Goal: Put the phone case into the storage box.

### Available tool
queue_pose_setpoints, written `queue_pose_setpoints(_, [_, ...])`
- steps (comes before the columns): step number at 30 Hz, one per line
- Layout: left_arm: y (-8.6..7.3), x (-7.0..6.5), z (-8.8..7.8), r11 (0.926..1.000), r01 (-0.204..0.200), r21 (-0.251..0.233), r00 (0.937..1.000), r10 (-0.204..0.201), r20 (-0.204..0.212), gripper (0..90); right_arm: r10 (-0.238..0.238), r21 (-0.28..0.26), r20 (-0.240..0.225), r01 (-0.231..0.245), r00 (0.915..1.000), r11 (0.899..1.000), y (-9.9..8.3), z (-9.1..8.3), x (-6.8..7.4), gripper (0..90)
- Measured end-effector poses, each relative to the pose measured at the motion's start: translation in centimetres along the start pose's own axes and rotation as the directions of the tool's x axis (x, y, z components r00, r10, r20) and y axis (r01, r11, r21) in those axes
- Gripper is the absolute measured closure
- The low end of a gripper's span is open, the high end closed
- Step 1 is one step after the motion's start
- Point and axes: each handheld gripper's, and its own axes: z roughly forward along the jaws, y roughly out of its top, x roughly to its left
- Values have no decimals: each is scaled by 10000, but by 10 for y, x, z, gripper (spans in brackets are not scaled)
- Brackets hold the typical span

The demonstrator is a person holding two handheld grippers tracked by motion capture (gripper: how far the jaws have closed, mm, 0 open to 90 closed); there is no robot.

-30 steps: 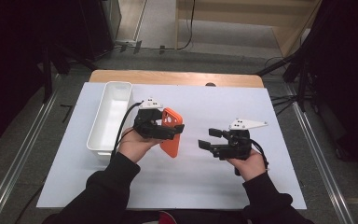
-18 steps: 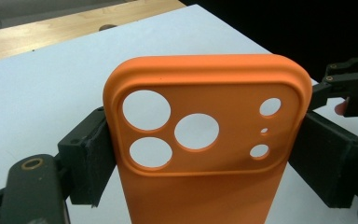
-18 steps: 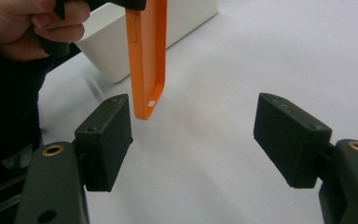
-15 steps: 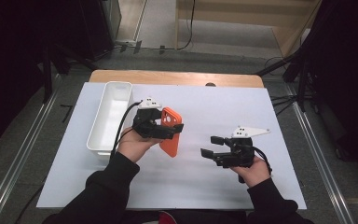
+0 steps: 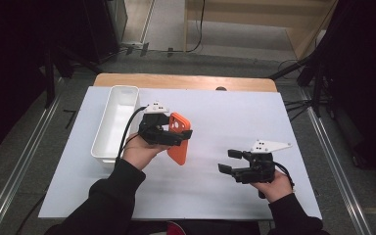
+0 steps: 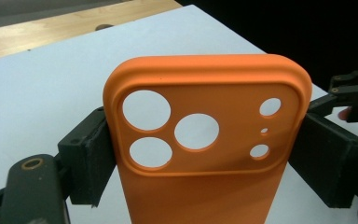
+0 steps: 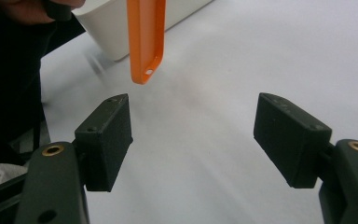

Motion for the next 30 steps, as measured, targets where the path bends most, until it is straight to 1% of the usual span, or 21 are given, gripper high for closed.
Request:
queue_pose_setpoints(3, [0, 0, 0, 9999, -64, 108, 10000, 64, 0, 161, 69, 32, -28, -69, 10000, 10000, -5, -3, -1, 267])
queue_pose_setpoints(5, [0, 0, 0, 9999, -72, 146, 10000, 72, 19, 161, 63, 36, 135, -64, 9999, 10000, -7, -5, -2, 268])
queue_pose_setpoints(8, [1, 0, -1, 9997, -86, 222, 10000, 85, 45, 161, 171, 28, 192, -171, 9997, 9998, -11, -9, -3, 268])
queue_pose_setpoints(12, [1, 1, -2, 9998, -22, 222, 9999, 19, 150, 161, 9, 184, 222, -13, 9998, 9998, -16, -12, -2, 268])
queue_pose_setpoints(15, [1, 2, -3, 9998, -8, 223, 10000, 6, 69, 161, 45, 242, 212, -50, 9998, 9997, -20, -15, -3, 268])
queue_pose_setpoints(19, [2, 4, -7, 9999, 15, 158, 9999, -16, 122, 161, -16, 322, 259, 8, 9997, 9995, -25, -18, -6, 268])
queue_pose_setpoints(21, [2, 5, -9, 9999, 9, 158, 9999, -11, 105, 161, -133, 520, 369, 113, 9992, 9986, -28, -20, -8, 268])
queue_pose_setpoints(23, [3, 6, -11, 9999, 57, 162, 9999, -58, 94, 161, -184, 637, 360, 160, 9992, 9978, -31, -21, -10, 268])
queue_pose_setpoints(24, [3, 7, -12, 9999, 32, 159, 9999, -34, 106, 161, -111, 649, 374, 87, 9992, 9979, -33, -22, -10, 268])
queue_pose_setpoints(30, [7, 8, -20, 9997, 22, 236, 9997, -27, 225, 161, -69, 707, 333, 45, 9994, 9975, -36, -22, -15, 268])
